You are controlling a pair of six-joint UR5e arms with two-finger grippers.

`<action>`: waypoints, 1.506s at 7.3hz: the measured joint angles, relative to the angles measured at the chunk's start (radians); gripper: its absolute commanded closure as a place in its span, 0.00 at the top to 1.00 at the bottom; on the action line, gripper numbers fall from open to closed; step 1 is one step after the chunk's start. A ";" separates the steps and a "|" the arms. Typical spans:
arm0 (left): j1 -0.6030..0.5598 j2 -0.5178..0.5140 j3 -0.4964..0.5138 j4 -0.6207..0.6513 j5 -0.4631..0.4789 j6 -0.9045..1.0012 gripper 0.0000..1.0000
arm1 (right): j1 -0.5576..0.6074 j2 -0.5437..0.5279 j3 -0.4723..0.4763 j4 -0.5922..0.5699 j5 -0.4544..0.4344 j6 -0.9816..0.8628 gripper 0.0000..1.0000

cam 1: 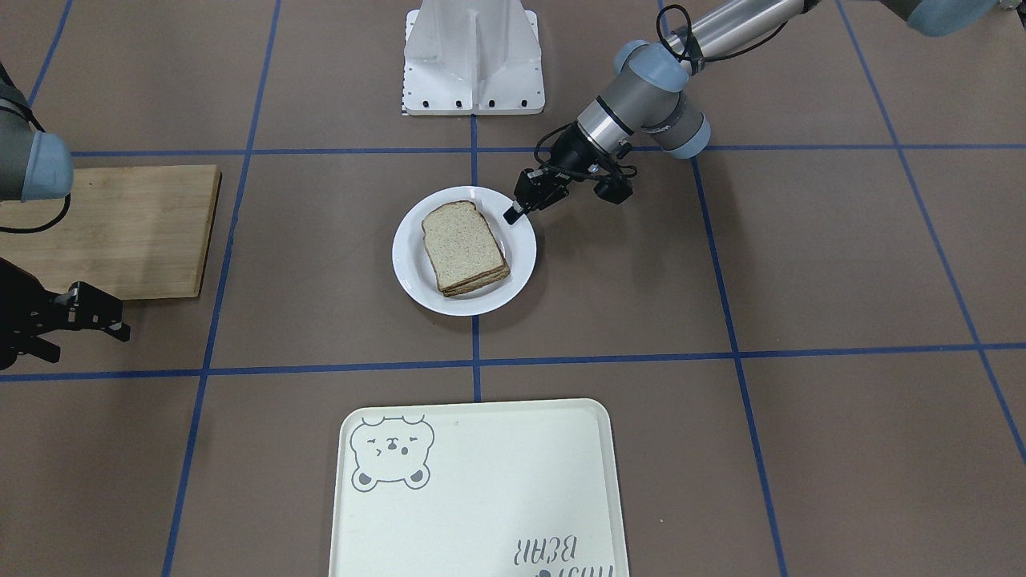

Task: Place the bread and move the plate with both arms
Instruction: 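Slide the plate with the left gripper onto the bear-printed tray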

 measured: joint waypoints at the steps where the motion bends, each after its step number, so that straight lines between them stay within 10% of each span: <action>1: -0.001 -0.001 0.000 -0.038 0.001 0.000 0.00 | 0.000 0.000 0.003 0.000 0.000 0.000 1.00; 6: -0.179 -0.071 0.060 -0.152 -0.015 -0.069 0.00 | 0.001 -0.009 0.009 0.000 -0.005 0.000 1.00; 11: -0.386 -0.410 0.567 -0.147 -0.166 -0.184 0.00 | 0.001 -0.037 0.033 0.002 -0.014 0.000 1.00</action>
